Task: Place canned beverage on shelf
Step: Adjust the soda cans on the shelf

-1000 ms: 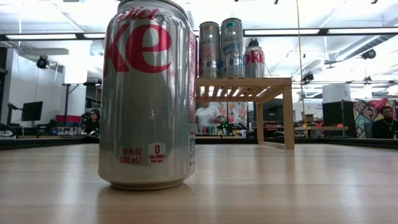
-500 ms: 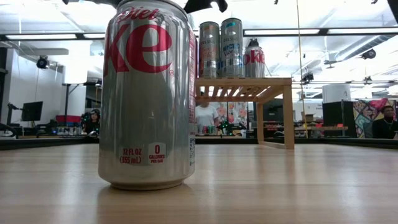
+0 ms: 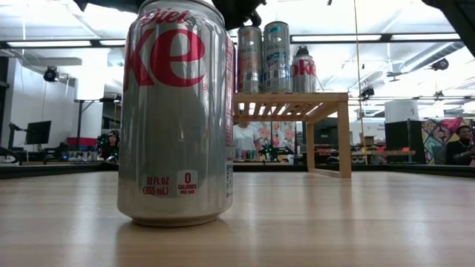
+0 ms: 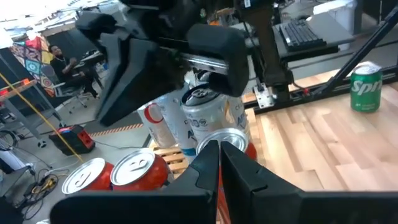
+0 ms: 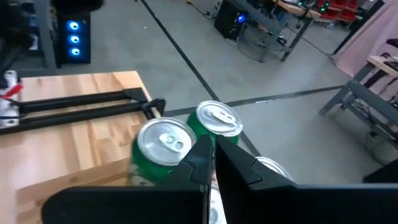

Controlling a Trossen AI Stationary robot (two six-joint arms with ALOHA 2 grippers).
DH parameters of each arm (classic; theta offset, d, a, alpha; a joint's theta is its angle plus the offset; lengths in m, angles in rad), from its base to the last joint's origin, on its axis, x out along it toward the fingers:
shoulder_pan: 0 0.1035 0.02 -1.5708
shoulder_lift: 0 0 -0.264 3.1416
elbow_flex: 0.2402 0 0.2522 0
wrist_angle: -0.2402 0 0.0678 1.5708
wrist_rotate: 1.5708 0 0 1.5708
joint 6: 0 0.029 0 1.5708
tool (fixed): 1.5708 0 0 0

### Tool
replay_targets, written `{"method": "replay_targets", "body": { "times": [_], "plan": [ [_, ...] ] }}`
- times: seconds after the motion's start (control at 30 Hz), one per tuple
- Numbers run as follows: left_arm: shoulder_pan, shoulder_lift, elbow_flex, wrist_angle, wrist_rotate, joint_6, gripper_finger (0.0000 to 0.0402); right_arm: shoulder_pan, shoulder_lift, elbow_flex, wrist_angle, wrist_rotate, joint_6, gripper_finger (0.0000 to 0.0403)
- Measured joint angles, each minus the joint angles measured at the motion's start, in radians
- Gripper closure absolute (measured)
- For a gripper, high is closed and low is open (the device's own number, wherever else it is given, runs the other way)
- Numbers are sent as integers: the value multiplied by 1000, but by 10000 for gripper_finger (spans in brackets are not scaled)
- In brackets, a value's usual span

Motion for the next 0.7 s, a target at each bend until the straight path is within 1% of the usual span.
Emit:
{"method": "replay_targets", "body": {
  "times": [0.07,0.2,0.27,0.47,0.57,0.7],
  "plan": [
    [0,7,0,-3,-20,12,401,-12,12,15,1,0,-2,394],
    [1,14,0,-5,-120,19,401,-29,18,18,14,1,-22,394],
    [1,14,-2,-4,-139,40,401,-34,18,18,13,0,-23,394],
    [1,13,-19,-2,-137,141,401,-41,15,34,-31,1,-39,394],
    [1,15,-33,-2,-98,181,401,-38,6,65,-74,0,-66,394],
    [0,34,-34,-1,-27,196,402,-38,-15,146,-188,0,-66,394]
  ]
}}
